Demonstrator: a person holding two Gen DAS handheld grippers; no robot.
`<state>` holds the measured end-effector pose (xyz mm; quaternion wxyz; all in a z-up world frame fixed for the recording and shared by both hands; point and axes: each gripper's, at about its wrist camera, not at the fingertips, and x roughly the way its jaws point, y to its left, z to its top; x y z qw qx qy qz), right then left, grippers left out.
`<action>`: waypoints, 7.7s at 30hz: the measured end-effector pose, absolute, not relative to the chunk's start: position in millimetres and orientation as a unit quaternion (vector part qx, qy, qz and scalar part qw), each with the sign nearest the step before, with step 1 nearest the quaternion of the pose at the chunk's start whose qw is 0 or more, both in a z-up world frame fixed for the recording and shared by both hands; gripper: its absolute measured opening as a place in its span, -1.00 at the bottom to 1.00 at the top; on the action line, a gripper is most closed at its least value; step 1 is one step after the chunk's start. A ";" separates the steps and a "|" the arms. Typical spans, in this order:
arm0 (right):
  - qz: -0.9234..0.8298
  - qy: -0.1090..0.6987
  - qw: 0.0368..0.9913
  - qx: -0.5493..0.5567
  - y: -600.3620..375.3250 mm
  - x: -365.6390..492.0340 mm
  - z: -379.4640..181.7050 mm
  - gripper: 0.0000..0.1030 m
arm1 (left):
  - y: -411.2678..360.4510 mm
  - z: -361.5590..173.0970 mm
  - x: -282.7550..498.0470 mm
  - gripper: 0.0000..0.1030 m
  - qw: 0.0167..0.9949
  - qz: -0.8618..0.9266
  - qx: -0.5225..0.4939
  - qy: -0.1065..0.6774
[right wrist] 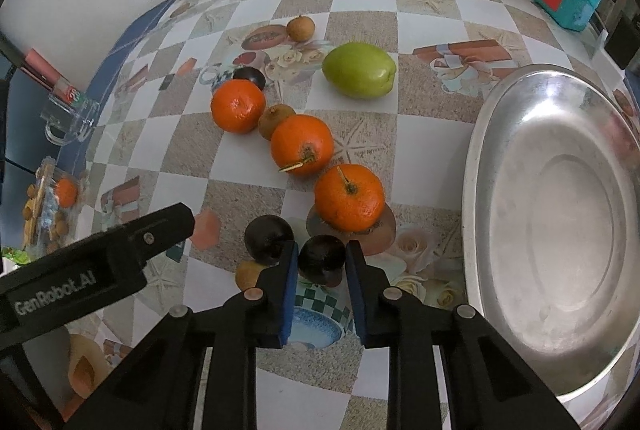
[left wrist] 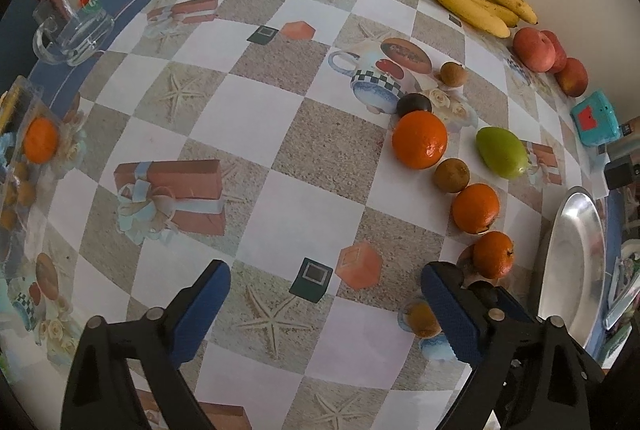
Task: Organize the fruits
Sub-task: 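Grasp the brown kiwi with the left tool while the right tool lifts the plum, then carry kiwi and plum over the steel bowl and open both tools, then move both tools back toward the row of fruits, then grasp an orange with the right tool while the left tool grasps a dark plum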
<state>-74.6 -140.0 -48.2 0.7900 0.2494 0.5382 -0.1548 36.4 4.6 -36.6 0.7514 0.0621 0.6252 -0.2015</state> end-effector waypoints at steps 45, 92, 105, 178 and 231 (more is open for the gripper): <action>-0.205 0.486 0.795 0.298 -179.1 -129.1 -3.6 -0.52 | -64.1 -35.9 -34.0 -0.46 0.705 -0.288 0.149 0.630; -0.353 0.431 0.719 0.417 -281.2 -227.1 -17.6 -0.52 | -152.8 5.8 -92.4 -0.49 0.717 -0.427 0.186 0.519; -0.366 0.447 0.709 0.404 -283.1 -224.1 -20.4 -0.51 | -176.0 -7.9 -100.2 -0.24 0.699 -0.446 0.183 0.528; -0.301 0.459 0.786 0.284 -212.1 -173.7 -9.7 0.87 | -22.5 2.8 13.4 0.83 0.857 -0.181 0.200 0.439; -0.169 0.523 0.812 0.198 -155.9 -58.0 -47.1 -0.26 | -20.4 -52.9 40.7 0.67 0.761 -0.203 0.054 0.614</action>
